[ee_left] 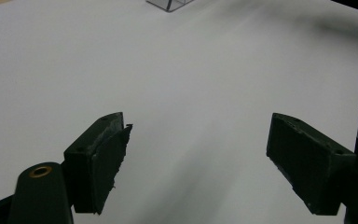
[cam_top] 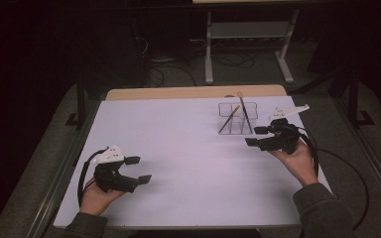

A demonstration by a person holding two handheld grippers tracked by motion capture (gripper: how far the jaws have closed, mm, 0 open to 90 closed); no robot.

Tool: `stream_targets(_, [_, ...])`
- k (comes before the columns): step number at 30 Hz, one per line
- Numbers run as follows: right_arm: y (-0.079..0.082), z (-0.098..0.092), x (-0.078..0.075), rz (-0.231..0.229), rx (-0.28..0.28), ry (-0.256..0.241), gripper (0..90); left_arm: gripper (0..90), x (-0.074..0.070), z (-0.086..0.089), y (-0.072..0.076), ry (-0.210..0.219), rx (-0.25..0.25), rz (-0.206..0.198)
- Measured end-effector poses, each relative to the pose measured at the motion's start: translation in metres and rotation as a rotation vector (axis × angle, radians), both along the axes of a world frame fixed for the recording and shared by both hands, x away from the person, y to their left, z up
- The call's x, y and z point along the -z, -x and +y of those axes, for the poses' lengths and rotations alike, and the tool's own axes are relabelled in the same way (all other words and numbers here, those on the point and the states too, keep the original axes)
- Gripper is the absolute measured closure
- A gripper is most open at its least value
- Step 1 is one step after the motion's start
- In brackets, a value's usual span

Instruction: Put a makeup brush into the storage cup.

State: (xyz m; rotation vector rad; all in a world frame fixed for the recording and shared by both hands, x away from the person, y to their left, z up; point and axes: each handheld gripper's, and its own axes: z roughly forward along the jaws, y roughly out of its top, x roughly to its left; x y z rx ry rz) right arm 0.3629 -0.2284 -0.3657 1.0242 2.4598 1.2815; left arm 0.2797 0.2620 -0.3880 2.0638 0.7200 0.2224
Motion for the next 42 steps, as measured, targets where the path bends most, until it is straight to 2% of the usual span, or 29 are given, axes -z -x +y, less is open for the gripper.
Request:
stream_targets(4, [0.003,-0.001,0.002,-0.001,0.006,-0.003,36.0,18.9,-0.002,-0.001,0.001,0.024,-0.005,0.001])
stream_targets(17, [0.013,-0.003,0.008,-0.007,0.005,-0.014,34.0,18.8,-0.002,0.001,0.001,0.014,-0.010,-0.003])
stream_targets(25, [0.021,-0.002,0.014,0.012,-0.002,-0.014,33.0,18.8,-0.002,0.003,0.001,0.017,-0.022,-0.006])
stream_targets(42, [0.038,-0.004,0.021,-0.007,-0.007,-0.029,31.5,18.7,-0.002,0.004,0.001,0.018,-0.029,-0.009])
